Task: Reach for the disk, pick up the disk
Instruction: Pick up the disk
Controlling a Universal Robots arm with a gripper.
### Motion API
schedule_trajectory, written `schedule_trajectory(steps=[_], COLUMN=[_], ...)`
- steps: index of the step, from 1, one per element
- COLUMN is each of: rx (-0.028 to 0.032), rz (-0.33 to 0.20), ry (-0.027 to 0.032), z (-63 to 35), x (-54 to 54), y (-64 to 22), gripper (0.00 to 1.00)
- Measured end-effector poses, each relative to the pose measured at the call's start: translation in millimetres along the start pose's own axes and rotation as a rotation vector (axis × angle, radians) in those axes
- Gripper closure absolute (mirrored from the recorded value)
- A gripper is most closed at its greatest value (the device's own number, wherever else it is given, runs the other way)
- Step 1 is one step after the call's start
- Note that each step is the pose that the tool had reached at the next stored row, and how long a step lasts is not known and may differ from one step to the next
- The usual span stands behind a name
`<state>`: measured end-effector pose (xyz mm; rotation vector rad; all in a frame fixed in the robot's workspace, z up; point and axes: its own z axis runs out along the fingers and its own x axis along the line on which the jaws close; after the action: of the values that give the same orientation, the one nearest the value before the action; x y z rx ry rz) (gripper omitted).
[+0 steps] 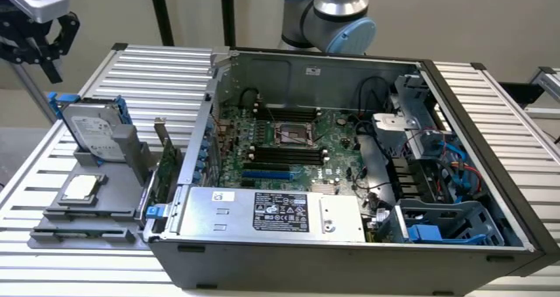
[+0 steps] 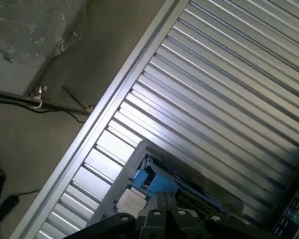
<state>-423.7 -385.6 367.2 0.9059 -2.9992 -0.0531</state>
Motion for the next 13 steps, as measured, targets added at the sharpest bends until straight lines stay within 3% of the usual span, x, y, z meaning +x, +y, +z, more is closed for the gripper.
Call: schedule_trajectory(steps=[13], rx=[0.0], rz=[-0.237], ry=[0.0074], z=[0.8], x=[0.0], y=[0.0], gripper=[0.89])
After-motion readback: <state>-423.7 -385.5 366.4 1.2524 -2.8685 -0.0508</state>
